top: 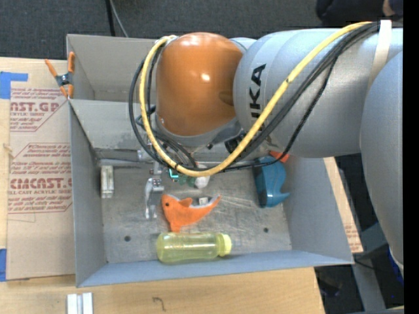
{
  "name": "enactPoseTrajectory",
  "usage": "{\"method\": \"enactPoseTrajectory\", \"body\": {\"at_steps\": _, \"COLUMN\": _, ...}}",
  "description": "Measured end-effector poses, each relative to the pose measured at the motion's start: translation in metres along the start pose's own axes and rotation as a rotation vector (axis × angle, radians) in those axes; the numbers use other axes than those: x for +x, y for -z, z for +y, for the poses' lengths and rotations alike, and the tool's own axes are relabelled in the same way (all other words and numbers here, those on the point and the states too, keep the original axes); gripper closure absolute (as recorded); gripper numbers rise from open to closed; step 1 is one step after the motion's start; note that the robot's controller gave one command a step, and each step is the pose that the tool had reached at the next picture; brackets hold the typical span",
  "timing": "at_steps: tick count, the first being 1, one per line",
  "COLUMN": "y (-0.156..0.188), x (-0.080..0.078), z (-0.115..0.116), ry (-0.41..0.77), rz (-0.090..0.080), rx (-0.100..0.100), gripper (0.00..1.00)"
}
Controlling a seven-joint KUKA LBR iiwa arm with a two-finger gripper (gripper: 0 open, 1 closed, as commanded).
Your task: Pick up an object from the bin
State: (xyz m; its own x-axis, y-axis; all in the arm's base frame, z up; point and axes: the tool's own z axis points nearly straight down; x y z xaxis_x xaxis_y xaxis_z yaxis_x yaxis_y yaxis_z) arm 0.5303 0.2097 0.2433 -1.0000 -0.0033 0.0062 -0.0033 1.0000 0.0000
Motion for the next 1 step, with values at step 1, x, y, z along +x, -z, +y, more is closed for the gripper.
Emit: {"method": "enactPoseTrajectory", "body": {"at_steps": 1, "y": 0.0041, "x": -0.0018, "z": -0.0010, "ry": -0.002, "rz": -0.007, "rx": -0.002, "gripper": 0.00}}
